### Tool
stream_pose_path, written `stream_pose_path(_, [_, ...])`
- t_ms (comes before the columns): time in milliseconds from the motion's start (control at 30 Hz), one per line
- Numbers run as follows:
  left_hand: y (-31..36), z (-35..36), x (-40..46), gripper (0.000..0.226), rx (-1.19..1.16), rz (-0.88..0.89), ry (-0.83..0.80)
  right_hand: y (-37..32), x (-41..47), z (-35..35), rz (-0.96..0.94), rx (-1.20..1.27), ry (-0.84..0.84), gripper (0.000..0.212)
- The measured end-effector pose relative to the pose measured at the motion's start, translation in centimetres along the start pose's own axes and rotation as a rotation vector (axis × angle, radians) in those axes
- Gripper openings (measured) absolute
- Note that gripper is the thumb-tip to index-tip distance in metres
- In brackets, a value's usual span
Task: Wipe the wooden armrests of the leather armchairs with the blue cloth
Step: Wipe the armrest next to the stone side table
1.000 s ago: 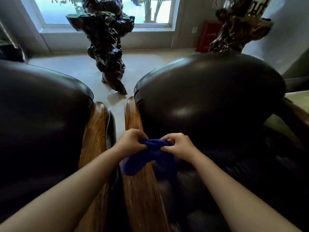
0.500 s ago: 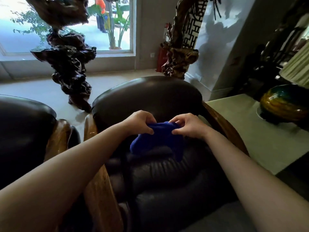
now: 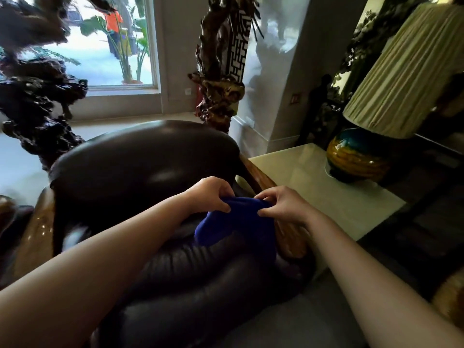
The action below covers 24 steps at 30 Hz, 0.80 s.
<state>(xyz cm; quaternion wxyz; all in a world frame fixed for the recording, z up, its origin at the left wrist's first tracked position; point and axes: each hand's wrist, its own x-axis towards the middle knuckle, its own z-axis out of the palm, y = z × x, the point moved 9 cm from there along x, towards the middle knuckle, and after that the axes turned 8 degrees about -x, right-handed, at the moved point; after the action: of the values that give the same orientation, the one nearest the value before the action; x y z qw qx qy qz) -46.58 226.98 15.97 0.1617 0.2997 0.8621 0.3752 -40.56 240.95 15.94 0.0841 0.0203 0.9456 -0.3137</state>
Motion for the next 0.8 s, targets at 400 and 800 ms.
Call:
stream_pose_path(400, [-0.5, 9.4, 19.9, 0.027, -0.017, -0.032, -0.055, 17.7, 11.5, -6.2, 0.119, 0.027, -0.056, 0.032])
stream_pose_path(800, [-4.3, 16.7, 37.4, 0.029, -0.079, -0.207, 0.083, 33.1, 28.6, -9.7, 0.028, -0.07, -0.249, 0.035])
